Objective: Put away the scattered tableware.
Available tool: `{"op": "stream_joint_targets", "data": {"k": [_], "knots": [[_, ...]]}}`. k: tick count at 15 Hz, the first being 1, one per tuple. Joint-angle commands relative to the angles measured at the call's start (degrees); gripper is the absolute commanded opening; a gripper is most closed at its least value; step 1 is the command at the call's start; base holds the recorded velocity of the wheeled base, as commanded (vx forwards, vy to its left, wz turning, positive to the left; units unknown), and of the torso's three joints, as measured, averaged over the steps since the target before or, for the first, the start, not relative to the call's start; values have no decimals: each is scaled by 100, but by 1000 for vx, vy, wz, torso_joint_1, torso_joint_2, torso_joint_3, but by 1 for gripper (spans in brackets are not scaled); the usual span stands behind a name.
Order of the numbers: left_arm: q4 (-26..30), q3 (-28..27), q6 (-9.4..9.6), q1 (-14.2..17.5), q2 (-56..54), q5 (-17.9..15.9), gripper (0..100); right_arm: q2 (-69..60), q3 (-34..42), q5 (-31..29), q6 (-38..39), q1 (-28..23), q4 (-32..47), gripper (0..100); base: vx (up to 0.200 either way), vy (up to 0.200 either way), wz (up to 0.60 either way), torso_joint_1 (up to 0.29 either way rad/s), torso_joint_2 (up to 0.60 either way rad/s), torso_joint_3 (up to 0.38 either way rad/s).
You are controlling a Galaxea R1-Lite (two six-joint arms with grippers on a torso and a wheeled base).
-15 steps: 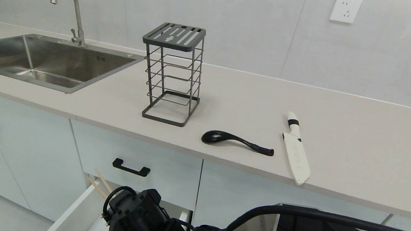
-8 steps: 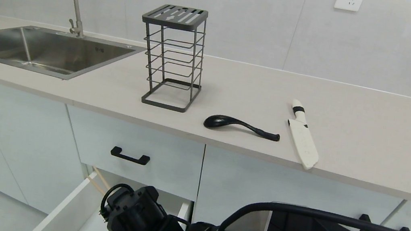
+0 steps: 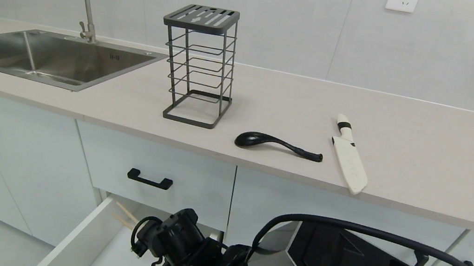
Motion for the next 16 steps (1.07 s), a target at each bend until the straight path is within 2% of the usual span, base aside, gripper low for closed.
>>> {"op": "stream_joint_targets", "data": {"k": [1,10,11,16], "knots": [[0,1,-1,-5,7,0,100,67,-5,152,-22,-12,85,0,0,0,0,0,0,0],[0,1,-1,-5,7,0,100,129,-163,477,-74,-12,199,0,0,0,0,0,0,0],[0,1,-1,4,7,0,100,129,-172,468,-66,-12,199,100,0,0,0,0,0,0],[0,1,-1,-5,7,0,100,58,-172,424,-66,-12,199,100,0,0,0,0,0,0]]}}
